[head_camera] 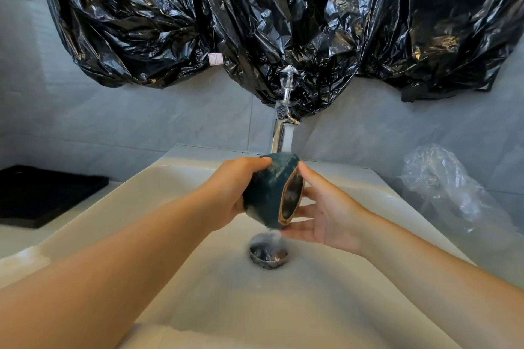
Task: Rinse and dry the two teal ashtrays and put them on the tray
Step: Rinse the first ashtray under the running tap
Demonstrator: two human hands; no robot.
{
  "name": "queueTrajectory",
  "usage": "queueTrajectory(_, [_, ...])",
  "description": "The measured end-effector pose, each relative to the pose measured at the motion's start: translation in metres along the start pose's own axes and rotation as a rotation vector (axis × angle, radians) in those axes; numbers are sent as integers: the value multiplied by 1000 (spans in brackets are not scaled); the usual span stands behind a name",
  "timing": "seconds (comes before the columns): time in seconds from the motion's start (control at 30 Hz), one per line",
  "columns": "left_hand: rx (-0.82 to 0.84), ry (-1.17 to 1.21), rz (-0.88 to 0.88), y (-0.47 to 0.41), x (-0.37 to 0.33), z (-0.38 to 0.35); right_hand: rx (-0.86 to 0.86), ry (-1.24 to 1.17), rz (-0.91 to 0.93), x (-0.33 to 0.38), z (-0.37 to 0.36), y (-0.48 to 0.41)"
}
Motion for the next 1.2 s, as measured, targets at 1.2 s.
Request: queueTrajectory(1.2, [-81,-67,-41,0,4,2,-103,11,162,9,5,-2])
Point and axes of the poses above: each hand's wrist, its own y-axis away from the middle knuckle, its own z-axis out of the back of the hand, x = y × z, the point moved 4 cm from there along -y, towards the middle knuckle, and after that the axes turned 15 degrees about -x, right-handed, at the moved point
